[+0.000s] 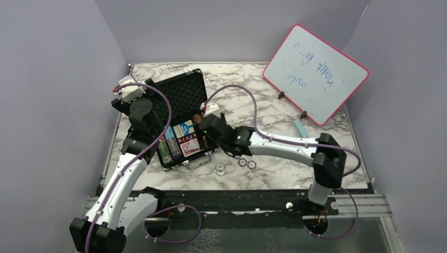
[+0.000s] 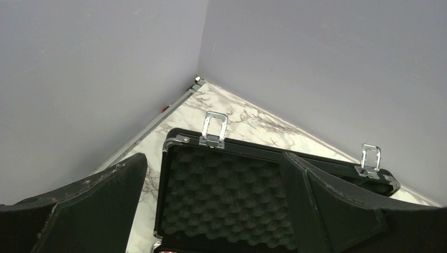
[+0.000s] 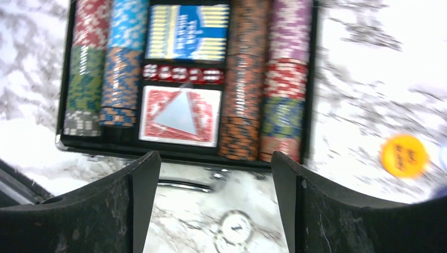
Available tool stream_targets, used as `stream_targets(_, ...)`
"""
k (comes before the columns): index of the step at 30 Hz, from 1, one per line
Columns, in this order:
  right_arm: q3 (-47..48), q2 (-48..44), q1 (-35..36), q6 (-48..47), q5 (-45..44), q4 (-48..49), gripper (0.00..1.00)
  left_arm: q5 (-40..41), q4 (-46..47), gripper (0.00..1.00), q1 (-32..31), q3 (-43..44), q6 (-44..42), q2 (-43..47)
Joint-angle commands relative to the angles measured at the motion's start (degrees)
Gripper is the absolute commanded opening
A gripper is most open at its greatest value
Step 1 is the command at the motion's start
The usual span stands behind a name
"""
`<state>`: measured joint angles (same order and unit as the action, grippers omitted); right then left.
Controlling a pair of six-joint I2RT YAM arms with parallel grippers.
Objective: Pack up texas hold em set
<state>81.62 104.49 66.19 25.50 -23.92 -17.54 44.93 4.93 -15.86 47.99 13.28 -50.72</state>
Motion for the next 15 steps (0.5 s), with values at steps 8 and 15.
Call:
stream_targets(8, -20.0, -13.7, -18.6, 8.3, -2.8, -3.2, 0.79, -14.2, 0.0, 0.99, 0.3, 1.6, -0.3, -2.0)
stream_targets(15, -19.5, -8.0, -28.3, 5.6, 0.0, -1.7, 0.83, -20.1, 0.8, 0.99, 0.2, 1.5, -1.2, -2.6)
